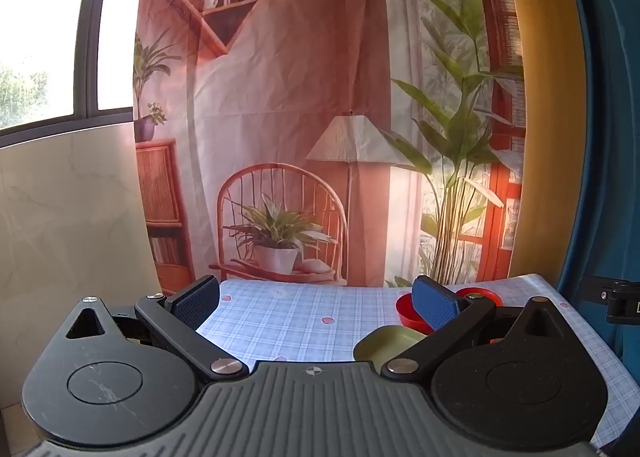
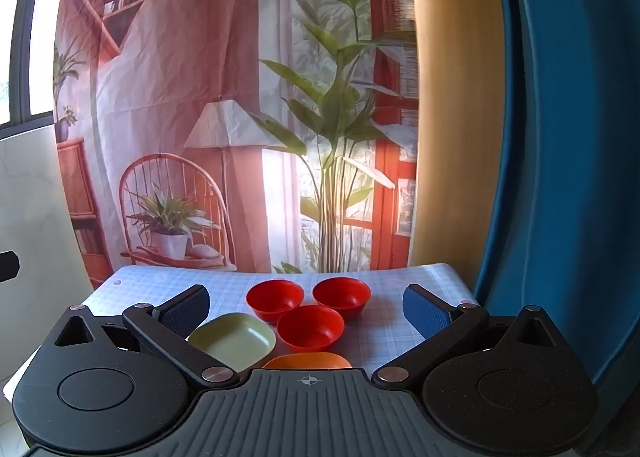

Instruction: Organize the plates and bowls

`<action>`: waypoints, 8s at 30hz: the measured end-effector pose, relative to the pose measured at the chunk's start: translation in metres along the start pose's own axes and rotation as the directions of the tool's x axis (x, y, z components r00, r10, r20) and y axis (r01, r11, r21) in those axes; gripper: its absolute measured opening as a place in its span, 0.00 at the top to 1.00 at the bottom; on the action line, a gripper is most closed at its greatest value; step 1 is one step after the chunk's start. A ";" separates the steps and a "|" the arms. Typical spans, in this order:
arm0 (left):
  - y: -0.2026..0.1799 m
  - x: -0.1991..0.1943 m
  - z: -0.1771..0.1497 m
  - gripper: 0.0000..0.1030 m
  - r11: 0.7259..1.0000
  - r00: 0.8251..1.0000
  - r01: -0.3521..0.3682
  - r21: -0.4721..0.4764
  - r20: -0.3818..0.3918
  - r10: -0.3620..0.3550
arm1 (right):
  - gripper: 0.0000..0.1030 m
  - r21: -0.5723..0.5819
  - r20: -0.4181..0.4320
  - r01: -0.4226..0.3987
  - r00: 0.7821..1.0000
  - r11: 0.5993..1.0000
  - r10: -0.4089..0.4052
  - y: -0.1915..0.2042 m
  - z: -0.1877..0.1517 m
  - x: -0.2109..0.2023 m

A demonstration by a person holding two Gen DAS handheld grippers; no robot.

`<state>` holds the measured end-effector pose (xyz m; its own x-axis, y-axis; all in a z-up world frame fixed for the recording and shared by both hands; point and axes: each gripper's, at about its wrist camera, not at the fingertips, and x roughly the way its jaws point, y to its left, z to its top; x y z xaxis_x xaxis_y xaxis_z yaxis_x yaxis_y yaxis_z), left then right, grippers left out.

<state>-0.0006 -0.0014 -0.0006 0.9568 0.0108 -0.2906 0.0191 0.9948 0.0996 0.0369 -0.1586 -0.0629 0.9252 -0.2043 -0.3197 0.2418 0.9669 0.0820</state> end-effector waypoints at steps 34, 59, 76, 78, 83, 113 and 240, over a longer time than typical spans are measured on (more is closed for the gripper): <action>-0.001 0.000 -0.002 0.00 1.000 1.000 0.003 -0.001 -0.001 -0.003 | 0.00 0.002 -0.001 -0.002 1.000 1.000 0.002 0.000 -0.001 0.000; -0.001 -0.001 -0.001 0.00 1.000 1.000 0.009 0.004 -0.005 -0.009 | 0.00 0.003 -0.001 -0.002 1.000 1.000 0.002 0.001 -0.001 -0.001; -0.001 -0.001 0.000 0.00 1.000 1.000 0.010 0.005 -0.004 -0.010 | 0.00 0.003 0.000 -0.002 1.000 1.000 0.002 0.001 -0.002 -0.001; -0.001 -0.001 0.000 0.00 1.000 1.000 0.010 0.004 -0.004 -0.010 | 0.00 0.003 0.000 -0.002 1.000 1.000 0.002 0.001 -0.001 -0.001; -0.001 -0.001 0.000 0.00 1.000 1.000 0.010 0.005 -0.004 -0.010 | 0.00 0.003 0.000 -0.003 1.000 1.000 0.003 0.001 -0.001 -0.001; -0.023 0.051 -0.036 0.00 0.999 0.999 0.042 0.024 -0.007 -0.042 | 0.00 0.023 0.031 -0.099 0.995 0.995 0.098 -0.002 -0.038 0.053; 0.000 0.217 -0.197 0.73 0.956 0.774 0.132 -0.263 -0.575 -0.265 | 0.59 -0.020 -0.344 -0.265 0.907 0.964 0.243 0.034 -0.159 0.187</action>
<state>0.1501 0.0211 -0.2515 0.5688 -0.1975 -0.7984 0.0687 0.9788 -0.1932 0.1717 -0.1398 -0.2705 0.7975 0.1018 -0.5947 -0.0183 0.9893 0.1449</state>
